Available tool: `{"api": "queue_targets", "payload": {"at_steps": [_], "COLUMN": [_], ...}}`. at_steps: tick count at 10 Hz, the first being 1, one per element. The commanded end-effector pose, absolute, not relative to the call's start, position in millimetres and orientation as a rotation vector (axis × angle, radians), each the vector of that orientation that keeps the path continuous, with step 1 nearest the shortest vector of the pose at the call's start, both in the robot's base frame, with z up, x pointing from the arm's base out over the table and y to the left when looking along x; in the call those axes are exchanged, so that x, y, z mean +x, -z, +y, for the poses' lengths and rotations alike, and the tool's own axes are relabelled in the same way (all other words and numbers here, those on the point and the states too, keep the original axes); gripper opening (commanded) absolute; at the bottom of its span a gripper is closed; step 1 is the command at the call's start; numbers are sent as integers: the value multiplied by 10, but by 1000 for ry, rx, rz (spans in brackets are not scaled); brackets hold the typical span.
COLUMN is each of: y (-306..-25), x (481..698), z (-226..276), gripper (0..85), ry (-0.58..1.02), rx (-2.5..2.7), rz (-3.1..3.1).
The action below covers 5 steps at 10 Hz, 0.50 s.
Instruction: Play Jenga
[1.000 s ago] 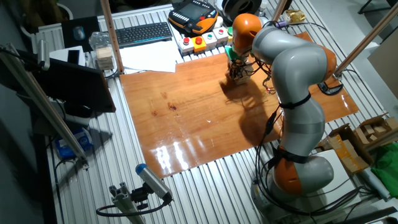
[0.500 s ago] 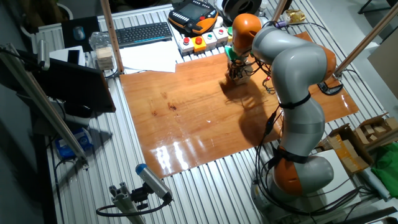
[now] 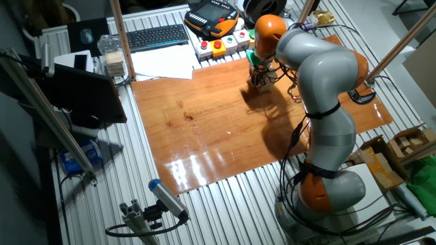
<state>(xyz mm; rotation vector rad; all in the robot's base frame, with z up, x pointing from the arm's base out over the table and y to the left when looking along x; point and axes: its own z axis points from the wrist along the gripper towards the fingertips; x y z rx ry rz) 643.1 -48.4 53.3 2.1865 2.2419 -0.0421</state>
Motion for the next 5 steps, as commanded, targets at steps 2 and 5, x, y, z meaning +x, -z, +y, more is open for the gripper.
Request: {"api": "queue_targets", "payload": {"at_steps": [2,5], "y": [-525,-526], "x": [6433,6433], "z": [-484,-483], "gripper": [7,7], "ry": [42,42], "rx": [2183,2183], "rz": [2245,2245]}}
